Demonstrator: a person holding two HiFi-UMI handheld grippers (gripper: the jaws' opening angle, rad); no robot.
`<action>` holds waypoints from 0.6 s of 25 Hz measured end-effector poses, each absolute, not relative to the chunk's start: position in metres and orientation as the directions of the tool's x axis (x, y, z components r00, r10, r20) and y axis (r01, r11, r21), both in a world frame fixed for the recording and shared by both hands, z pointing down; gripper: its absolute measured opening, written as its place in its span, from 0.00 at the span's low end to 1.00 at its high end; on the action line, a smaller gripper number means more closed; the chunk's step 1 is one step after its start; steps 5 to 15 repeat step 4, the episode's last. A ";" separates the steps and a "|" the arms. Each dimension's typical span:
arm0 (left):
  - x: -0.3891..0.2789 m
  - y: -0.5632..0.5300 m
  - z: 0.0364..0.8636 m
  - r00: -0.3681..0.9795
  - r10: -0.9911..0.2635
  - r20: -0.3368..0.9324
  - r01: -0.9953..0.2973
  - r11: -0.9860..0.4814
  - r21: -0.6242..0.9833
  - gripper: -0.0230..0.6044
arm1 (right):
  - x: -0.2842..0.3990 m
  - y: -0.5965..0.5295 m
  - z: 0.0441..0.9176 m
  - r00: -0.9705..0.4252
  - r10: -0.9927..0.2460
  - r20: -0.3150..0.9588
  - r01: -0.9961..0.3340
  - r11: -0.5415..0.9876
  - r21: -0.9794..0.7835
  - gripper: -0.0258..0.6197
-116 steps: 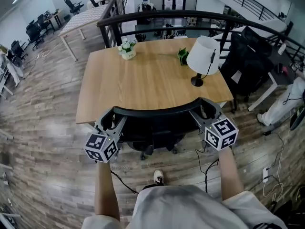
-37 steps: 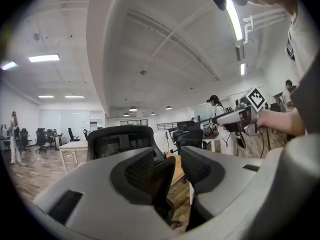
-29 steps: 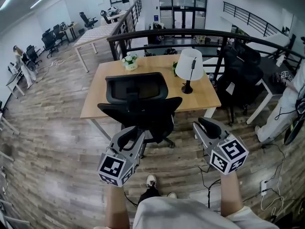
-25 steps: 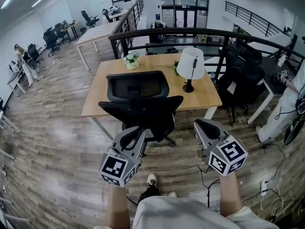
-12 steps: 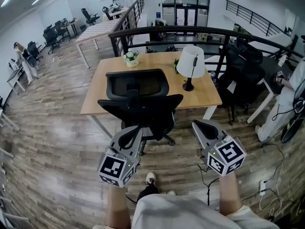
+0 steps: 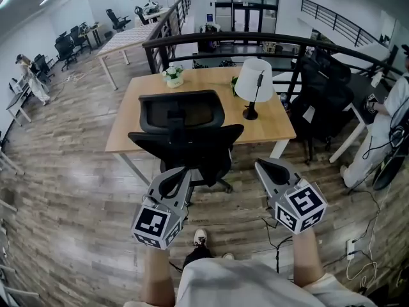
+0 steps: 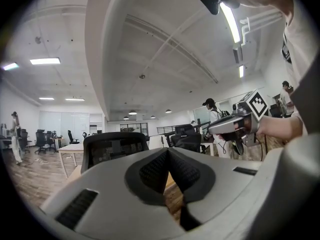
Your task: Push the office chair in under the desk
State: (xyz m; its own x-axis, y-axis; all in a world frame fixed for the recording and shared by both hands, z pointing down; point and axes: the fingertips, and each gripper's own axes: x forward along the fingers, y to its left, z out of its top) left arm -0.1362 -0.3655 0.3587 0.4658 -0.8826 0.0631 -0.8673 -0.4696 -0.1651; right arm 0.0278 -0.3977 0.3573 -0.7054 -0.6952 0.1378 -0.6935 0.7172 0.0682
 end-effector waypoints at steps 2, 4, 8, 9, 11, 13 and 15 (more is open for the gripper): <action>-0.136 -0.368 0.359 0.466 -0.883 0.064 -0.867 -0.470 -0.164 0.07 | 0.027 -0.399 0.359 -0.707 -0.693 0.141 -0.692 0.719 0.068 0.07; -0.137 -0.370 0.359 0.466 -0.882 0.064 -0.868 -0.470 -0.161 0.07 | 0.026 -0.401 0.360 -0.708 -0.691 0.145 -0.690 0.721 0.068 0.07; -0.137 -0.370 0.359 0.466 -0.882 0.064 -0.868 -0.470 -0.161 0.07 | 0.026 -0.401 0.360 -0.708 -0.691 0.145 -0.690 0.721 0.068 0.07; -0.137 -0.370 0.359 0.466 -0.882 0.064 -0.868 -0.470 -0.161 0.07 | 0.026 -0.401 0.360 -0.708 -0.691 0.145 -0.690 0.721 0.068 0.07; -0.137 -0.370 0.359 0.466 -0.882 0.064 -0.868 -0.470 -0.161 0.07 | 0.026 -0.401 0.360 -0.708 -0.691 0.145 -0.690 0.721 0.068 0.07; -0.137 -0.370 0.359 0.466 -0.882 0.064 -0.868 -0.470 -0.161 0.07 | 0.026 -0.401 0.360 -0.708 -0.691 0.145 -0.690 0.721 0.068 0.07; -0.137 -0.370 0.359 0.466 -0.882 0.064 -0.868 -0.470 -0.161 0.07 | 0.026 -0.401 0.360 -0.708 -0.691 0.145 -0.690 0.721 0.068 0.07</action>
